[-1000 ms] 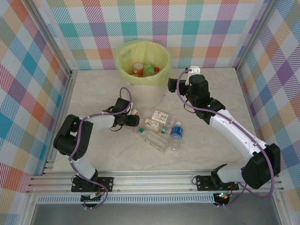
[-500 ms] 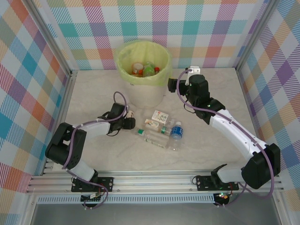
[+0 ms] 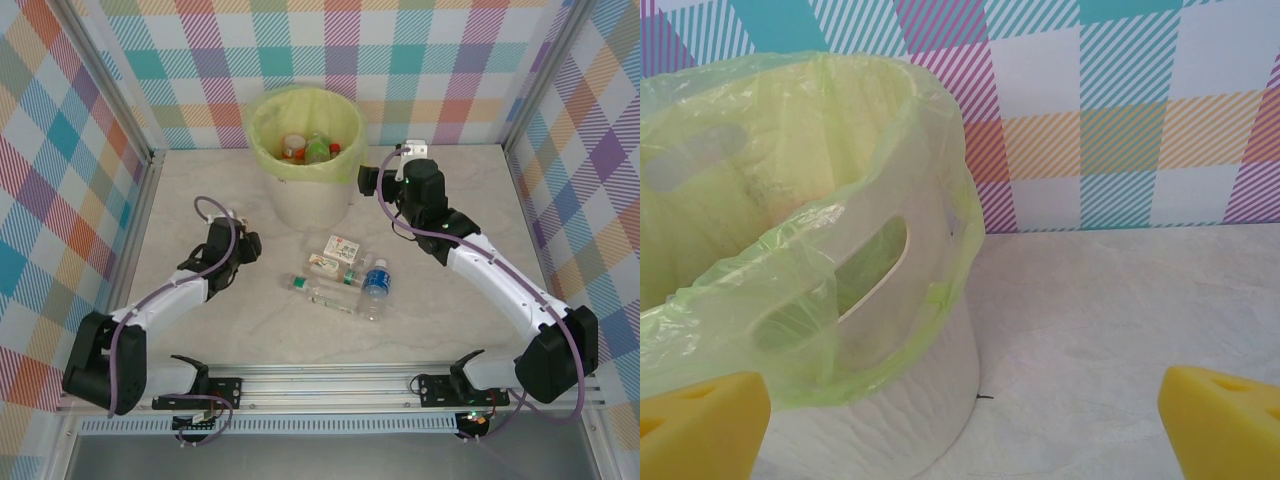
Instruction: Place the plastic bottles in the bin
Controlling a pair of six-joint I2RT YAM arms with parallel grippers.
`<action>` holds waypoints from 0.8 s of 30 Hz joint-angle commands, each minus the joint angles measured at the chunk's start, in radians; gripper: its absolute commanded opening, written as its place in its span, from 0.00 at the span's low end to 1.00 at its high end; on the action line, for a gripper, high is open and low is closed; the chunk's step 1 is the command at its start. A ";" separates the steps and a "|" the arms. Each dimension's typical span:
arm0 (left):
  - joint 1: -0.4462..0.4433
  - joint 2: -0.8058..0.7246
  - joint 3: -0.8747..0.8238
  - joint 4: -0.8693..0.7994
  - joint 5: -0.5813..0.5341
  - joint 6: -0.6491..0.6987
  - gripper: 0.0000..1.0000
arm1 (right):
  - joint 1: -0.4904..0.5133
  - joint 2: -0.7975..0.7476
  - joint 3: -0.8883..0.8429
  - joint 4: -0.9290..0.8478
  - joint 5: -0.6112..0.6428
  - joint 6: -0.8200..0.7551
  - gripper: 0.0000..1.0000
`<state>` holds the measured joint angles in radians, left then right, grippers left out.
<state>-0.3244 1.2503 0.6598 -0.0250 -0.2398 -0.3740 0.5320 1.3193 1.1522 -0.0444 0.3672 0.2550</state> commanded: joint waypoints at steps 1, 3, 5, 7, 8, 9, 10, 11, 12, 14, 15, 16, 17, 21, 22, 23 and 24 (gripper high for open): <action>0.028 -0.085 0.006 -0.024 -0.093 -0.078 0.55 | 0.006 0.002 -0.014 0.038 0.013 0.016 1.00; 0.030 -0.131 0.022 -0.025 -0.113 -0.084 0.54 | 0.005 -0.003 -0.020 0.042 0.013 0.015 1.00; 0.030 -0.167 0.051 -0.027 -0.120 -0.083 0.54 | 0.005 -0.010 -0.026 0.044 0.011 0.015 1.00; 0.030 -0.194 0.084 -0.023 -0.120 -0.082 0.53 | 0.005 -0.022 -0.040 0.060 0.009 0.014 1.00; 0.030 -0.204 0.102 -0.016 -0.115 -0.082 0.53 | 0.005 -0.028 -0.050 0.070 0.008 0.014 1.00; 0.030 -0.211 0.120 -0.006 -0.109 -0.082 0.53 | 0.005 -0.035 -0.060 0.082 0.006 0.012 1.00; 0.030 -0.214 0.137 0.002 -0.101 -0.083 0.52 | 0.005 -0.042 -0.068 0.092 0.005 0.010 1.00; 0.030 -0.216 0.157 0.013 -0.090 -0.083 0.52 | 0.005 -0.048 -0.076 0.099 0.002 0.008 1.00; 0.030 -0.213 0.180 0.024 -0.078 -0.084 0.52 | 0.005 -0.055 -0.083 0.102 0.001 0.005 1.00; 0.028 -0.200 0.237 0.038 -0.040 -0.080 0.50 | 0.005 -0.068 -0.094 0.103 -0.001 0.000 1.00; 0.026 -0.190 0.267 0.047 -0.015 -0.069 0.50 | 0.005 -0.074 -0.099 0.101 -0.002 -0.003 0.99; 0.019 -0.176 0.308 0.057 0.000 -0.052 0.50 | 0.005 -0.080 -0.105 0.100 -0.001 -0.005 1.00; 0.008 -0.160 0.347 0.064 0.013 -0.033 0.50 | 0.005 -0.087 -0.110 0.097 0.001 -0.008 1.00; -0.028 -0.077 0.487 0.120 0.047 0.048 0.49 | 0.005 -0.110 -0.126 0.093 0.018 -0.013 1.00; -0.035 -0.059 0.507 0.144 0.061 0.062 0.49 | 0.005 -0.114 -0.127 0.091 0.021 -0.015 1.00; -0.040 -0.038 0.524 0.182 0.082 0.075 0.49 | 0.005 -0.119 -0.129 0.089 0.026 -0.018 1.00; -0.042 -0.016 0.541 0.215 0.103 0.082 0.49 | 0.006 -0.126 -0.130 0.089 0.029 -0.022 1.00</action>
<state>-0.3519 1.1923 1.1500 0.0715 -0.2085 -0.3614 0.5320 1.2255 1.0401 0.0097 0.3725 0.2489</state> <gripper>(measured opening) 0.587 0.997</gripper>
